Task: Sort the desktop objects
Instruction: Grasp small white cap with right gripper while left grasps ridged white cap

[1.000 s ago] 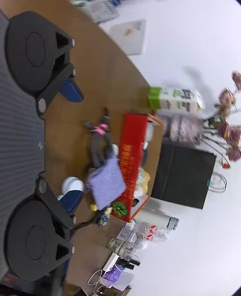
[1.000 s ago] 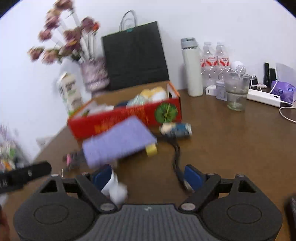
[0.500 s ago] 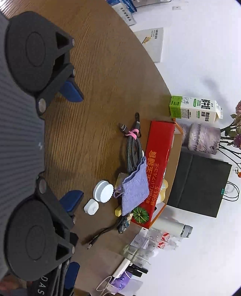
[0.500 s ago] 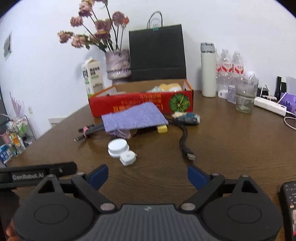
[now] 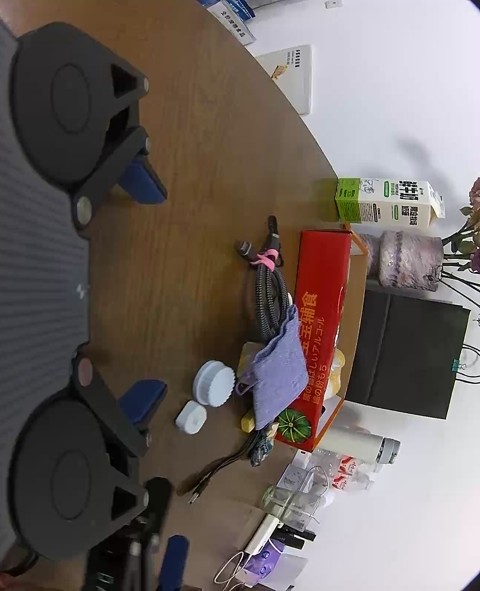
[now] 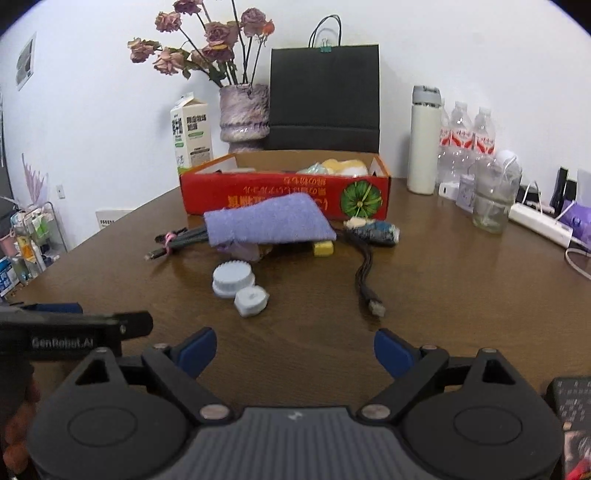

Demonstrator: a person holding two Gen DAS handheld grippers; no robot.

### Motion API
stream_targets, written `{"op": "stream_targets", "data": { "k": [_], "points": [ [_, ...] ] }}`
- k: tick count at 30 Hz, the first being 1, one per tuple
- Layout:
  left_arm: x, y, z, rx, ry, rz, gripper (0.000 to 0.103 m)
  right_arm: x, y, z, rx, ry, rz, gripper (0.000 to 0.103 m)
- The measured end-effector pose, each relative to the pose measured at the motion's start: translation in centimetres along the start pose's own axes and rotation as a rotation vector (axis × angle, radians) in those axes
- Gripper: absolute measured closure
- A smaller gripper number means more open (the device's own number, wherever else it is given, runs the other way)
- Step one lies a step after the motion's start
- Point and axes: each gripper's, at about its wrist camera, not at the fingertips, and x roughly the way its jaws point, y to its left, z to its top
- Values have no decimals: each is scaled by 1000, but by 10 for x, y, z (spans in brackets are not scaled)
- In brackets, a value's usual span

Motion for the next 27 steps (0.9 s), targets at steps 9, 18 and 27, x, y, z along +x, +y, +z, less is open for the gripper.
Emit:
{"op": "stream_targets", "data": {
  "k": [9,18,27],
  "points": [
    [17,11,22,22,-21,-37,0,56,14,26,-27,80,73,49],
    [44,-18,31,90,26,-159,14,71,16,31,-29,68,90,79],
    [80,-61,45,137,62,-201,32,45,-30,35,81,-40,31,79]
  ]
}}
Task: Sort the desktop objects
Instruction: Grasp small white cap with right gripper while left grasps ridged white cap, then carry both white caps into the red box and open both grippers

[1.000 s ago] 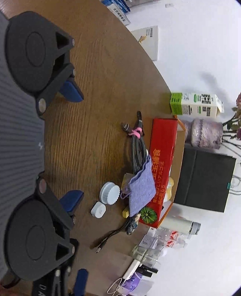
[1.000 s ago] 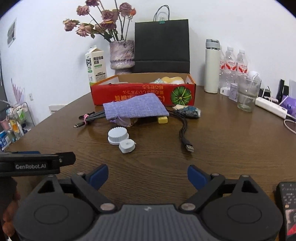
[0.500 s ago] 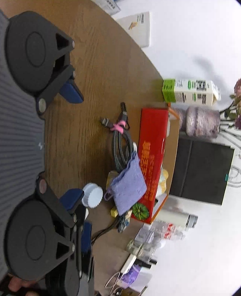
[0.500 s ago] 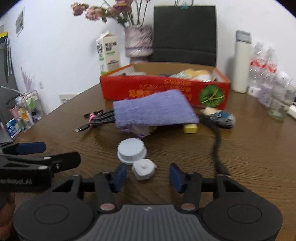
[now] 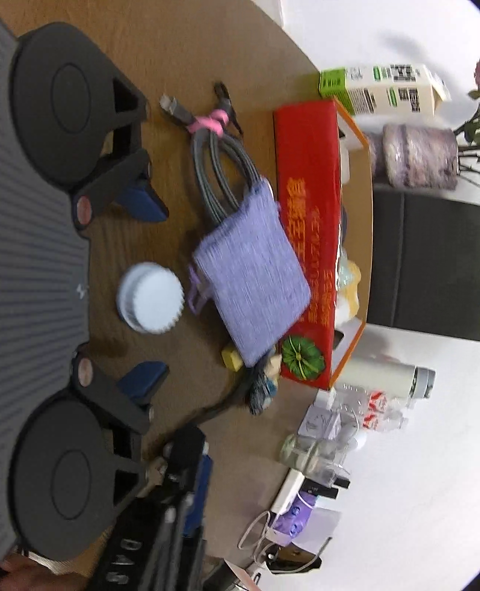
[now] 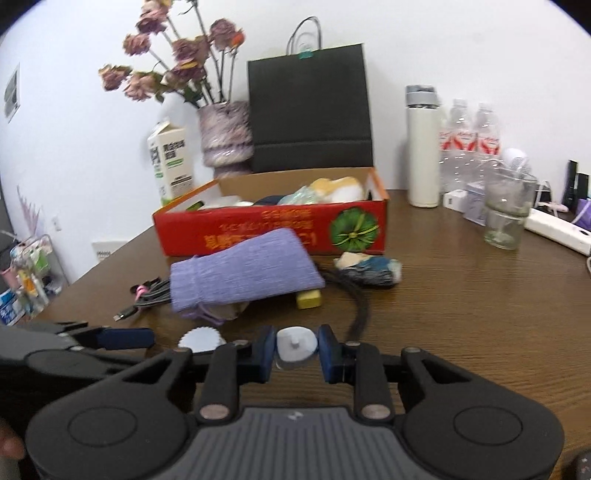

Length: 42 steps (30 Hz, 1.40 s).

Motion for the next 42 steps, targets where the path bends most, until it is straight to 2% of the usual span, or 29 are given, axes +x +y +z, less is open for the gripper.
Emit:
{"op": "stream_targets", "data": {
  "k": [1,3,6,10,15,23,30,34,37,39,42],
  "points": [
    [1,-3,0,7,-2,7,57,-1,-1,-1,5,-5,0,79],
    [0,-10,0,25,-1,29,63,-3,-4,-2,15,-6,15,79],
    [-8,-11,-4,2,6,5,64,-4,-3,-3,13,-5,22,79],
    [-33,-11,-11,-12,-21,38,64,-12,3,-7,0,-12,37,79],
    [-78,-2,-8,-41,-95,60,64,-24,8,-10,-1,-27,42,79],
    [-126,26,22,-85,-221,107,64,-45,27,2,-18,-72,89,79],
    [-146,42,56,-35,-326,91,64,-60,42,36,-68,-160,51,79],
    [-140,51,86,-23,-362,79,64,-59,49,66,-82,-214,45,79],
    [-119,61,117,-41,-327,68,64,-51,46,96,-47,-241,54,79],
    [-102,70,142,-58,-300,27,64,-43,41,120,-14,-253,71,79],
    [-64,81,183,-105,-239,7,64,-20,33,160,12,-259,49,79]
  ]
}}
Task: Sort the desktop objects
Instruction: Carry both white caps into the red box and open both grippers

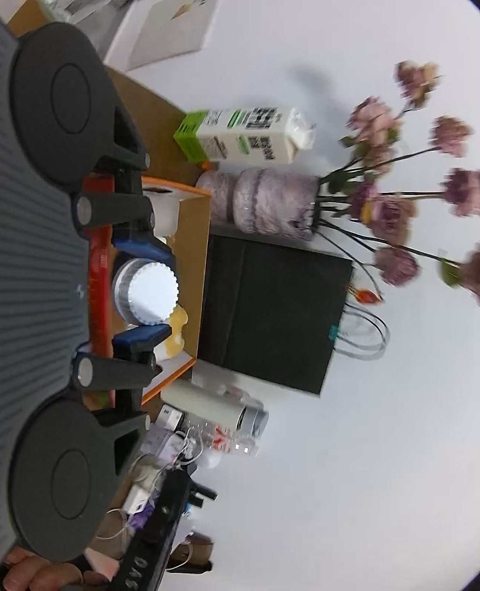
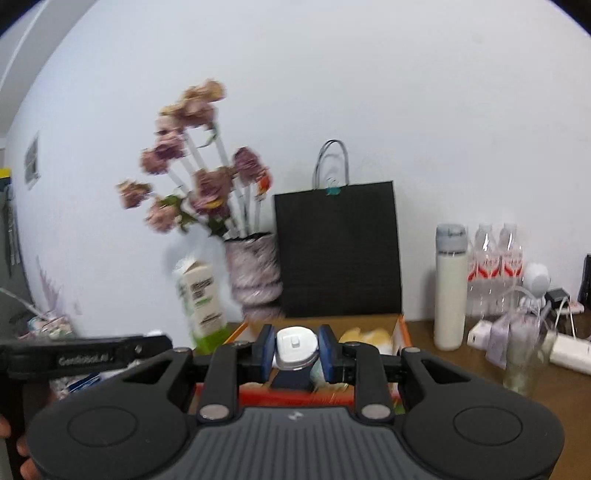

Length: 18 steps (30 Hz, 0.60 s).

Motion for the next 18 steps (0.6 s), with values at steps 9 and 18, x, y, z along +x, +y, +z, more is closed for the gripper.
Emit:
{"op": "stream_targets", "data": {
  "k": [9,18],
  "points": [
    [173,6,8,66,281,146,64,175,-44,34,164,306,38,79],
    [225,27,-22,45,290,162,31,278,-49,-44,9,615,-115,76]
  ]
}}
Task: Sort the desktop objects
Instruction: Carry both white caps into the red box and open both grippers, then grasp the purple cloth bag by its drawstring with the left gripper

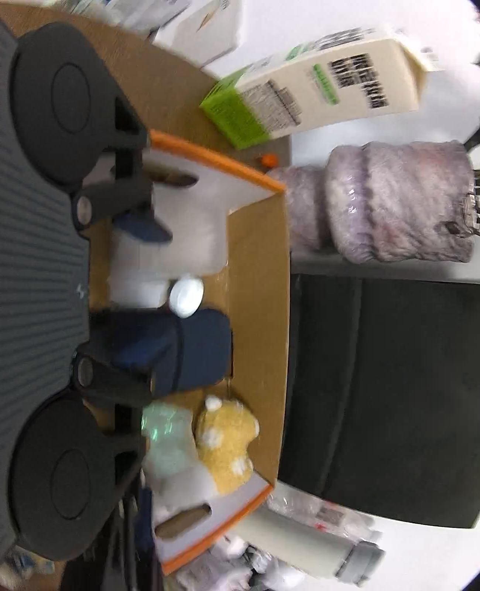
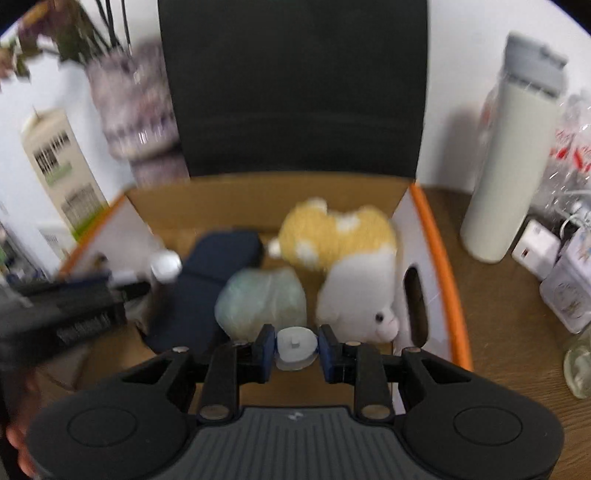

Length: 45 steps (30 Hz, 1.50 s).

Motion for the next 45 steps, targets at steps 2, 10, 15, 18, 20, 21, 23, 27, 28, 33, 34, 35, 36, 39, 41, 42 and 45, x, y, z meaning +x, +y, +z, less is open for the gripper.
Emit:
{"op": "stream_targets", "data": {
  "k": [2,10,15,18,20,21,23,27,28,33,34,35,36,39,41,42,45],
  "points": [
    [-5,2,0,-6,2,-44,28,10,-3,-2,12,17,14,69],
    [-69,14,6,-64,-19,-21,4,-29,-8,4,84,-84,52,45],
    [-131,20,-27,-99,-80,-72,0,-86,-3,-22,31,-194,35,23],
    [-161,18,-63,-107,-96,-86,0,-116,-2,-56,7,-228,35,22],
    [-178,15,-92,-102,-97,-94,0,-136,-2,-83,12,-248,28,21],
    [-186,13,-108,-95,-94,-102,0,-144,-2,-96,15,-256,28,20],
    [-202,9,-139,-87,-103,-108,0,-169,-2,-140,35,-278,39,18],
    [-234,3,-201,-81,-153,-109,0,-189,0,-191,61,-318,49,16],
    [-242,0,-215,-62,-167,-93,0,-194,0,-222,88,-335,23,15],
    [-271,-5,-267,-46,-201,-65,0,-201,13,-277,27,-320,-40,16],
    [-273,-5,-273,-50,-192,-73,0,-205,17,-287,-8,-329,-44,16],
    [-275,-6,-277,-53,-185,-77,0,-209,21,-298,-44,-335,-54,16],
    [-275,-6,-280,-56,-178,-76,0,-212,26,-311,-105,-327,-65,16],
    [-275,-6,-282,-64,-163,-65,0,-212,29,-320,-126,-309,-82,16],
    [-276,-7,-279,-68,-172,-66,0,-215,31,-325,-127,-306,-80,16],
    [-277,-8,-279,-65,-181,-63,0,-217,31,-328,-127,-308,-75,16],
    [-275,-11,-277,-53,-187,-61,0,-221,29,-332,-131,-318,-89,16]
  ]
}}
